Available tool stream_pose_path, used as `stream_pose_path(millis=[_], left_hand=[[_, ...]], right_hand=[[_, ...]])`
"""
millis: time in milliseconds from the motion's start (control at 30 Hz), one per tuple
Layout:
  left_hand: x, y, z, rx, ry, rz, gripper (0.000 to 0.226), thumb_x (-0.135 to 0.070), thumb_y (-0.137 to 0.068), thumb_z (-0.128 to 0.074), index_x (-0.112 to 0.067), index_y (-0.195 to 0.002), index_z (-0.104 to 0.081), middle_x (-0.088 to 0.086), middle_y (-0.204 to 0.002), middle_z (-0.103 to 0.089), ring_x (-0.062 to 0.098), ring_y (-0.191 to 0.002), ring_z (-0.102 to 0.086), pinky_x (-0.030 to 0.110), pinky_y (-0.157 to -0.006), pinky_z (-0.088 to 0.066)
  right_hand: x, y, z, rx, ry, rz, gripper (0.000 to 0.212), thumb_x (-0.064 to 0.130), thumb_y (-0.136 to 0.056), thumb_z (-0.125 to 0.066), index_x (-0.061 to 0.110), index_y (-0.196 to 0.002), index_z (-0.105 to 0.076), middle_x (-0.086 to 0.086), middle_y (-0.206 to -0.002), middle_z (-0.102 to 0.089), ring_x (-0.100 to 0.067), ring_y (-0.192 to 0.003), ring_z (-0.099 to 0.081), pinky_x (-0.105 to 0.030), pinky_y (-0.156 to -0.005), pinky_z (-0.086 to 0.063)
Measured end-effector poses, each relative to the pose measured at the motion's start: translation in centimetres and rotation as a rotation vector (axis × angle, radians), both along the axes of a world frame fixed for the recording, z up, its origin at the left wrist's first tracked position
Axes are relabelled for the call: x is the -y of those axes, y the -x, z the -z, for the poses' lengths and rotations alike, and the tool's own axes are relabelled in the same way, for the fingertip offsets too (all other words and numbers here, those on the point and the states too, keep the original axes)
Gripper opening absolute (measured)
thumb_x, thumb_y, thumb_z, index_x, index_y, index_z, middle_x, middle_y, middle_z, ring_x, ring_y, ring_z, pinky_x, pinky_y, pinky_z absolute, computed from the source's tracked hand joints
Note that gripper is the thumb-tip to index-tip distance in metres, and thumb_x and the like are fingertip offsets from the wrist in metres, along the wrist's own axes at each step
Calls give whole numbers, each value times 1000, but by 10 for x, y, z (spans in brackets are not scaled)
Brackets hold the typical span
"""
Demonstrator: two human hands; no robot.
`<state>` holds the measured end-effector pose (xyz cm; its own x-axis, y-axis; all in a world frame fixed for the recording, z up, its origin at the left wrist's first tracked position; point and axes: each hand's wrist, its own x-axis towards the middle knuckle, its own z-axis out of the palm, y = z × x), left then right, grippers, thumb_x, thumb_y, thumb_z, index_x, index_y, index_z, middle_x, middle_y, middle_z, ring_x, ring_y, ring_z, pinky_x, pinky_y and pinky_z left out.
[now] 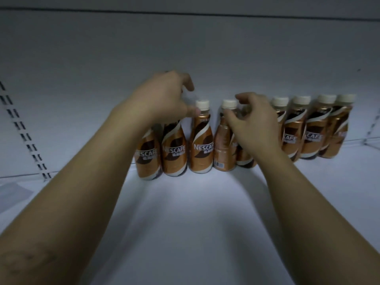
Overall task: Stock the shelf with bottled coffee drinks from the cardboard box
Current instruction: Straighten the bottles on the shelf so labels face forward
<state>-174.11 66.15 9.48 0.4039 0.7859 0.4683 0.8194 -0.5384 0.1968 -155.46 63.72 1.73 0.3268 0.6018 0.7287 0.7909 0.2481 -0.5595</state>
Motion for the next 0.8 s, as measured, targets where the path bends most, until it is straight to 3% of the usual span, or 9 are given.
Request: stream_pose_path(millis=[100, 200, 300, 400, 500, 600, 700, 800], left_hand=[[-5, -24, 2, -34, 36, -36, 58, -49, -73, -73, -24, -122, -55, 2, -115, -62, 23, -100, -57, 38, -85, -48], [-11, -42, -1, -45, 44, -38, 53, -49, -70, -76, -20, -112, -60, 3, -105, -63, 23, -93, -58, 40, -81, -51], [-17, -48, -4, -37, 69, -31, 34, -38, -70, -79, -21, -95, -63, 1, -97, -64, 20, -86, -58, 34, -68, -48], [-20, -41, -7, -10, 113, 2, 28, -31, -69, -81, -25, -91, -65, -4, -89, -63, 15, -80, -57, 24, -56, -40], [-21, -37, -6, 5, 79, 21, 29, -33, -67, -82, -25, -91, -68, -6, -85, -63, 15, -80, -59, 24, -58, -41], [-22, -40, -3, 0, 61, 43, 31, -36, -67, -81, -25, -93, -69, -4, -89, -65, 16, -82, -61, 27, -63, -44], [-23, -41, -2, -14, 49, 62, 32, -37, -69, -80, -24, -96, -68, -4, -92, -64, 17, -83, -59, 28, -64, -44], [-24, -38, -1, -50, 48, 80, 33, -36, -71, -78, -23, -100, -67, -4, -92, -62, 17, -83, -58, 26, -61, -42]], right_hand=[[-2, -1, 3, 23, 61, -37, 53, 37, -88, -63, 20, -136, -49, -3, -131, -55, -16, -112, -56, -30, -92, -46], [-2, -5, 2, 34, 112, -96, 59, 33, -90, -61, 20, -144, -40, -3, -138, -54, -17, -122, -53, -32, -100, -42], [-4, -8, 2, 59, 134, -114, 59, 30, -89, -63, 20, -143, -41, -3, -132, -59, -17, -117, -56, -28, -95, -44], [-7, -9, 1, 59, 109, -109, 60, 34, -84, -69, 20, -138, -46, -2, -126, -60, -17, -113, -56, -29, -94, -45], [-9, -7, 2, 49, 101, -102, 64, 41, -83, -68, 20, -139, -45, -3, -130, -58, -19, -117, -54, -39, -99, -46], [-8, -7, 2, 11, 90, -134, 59, 39, -90, -60, 19, -142, -42, -3, -135, -56, -19, -119, -55, -39, -101, -46], [-8, -11, 0, -63, 137, -219, 49, 32, -95, -54, 23, -142, -42, -1, -127, -61, -16, -97, -67, -36, -86, -57], [-8, -18, -5, -70, 177, -251, 39, 30, -93, -58, 26, -131, -50, 7, -111, -63, -4, -65, -68, -16, -58, -55]])
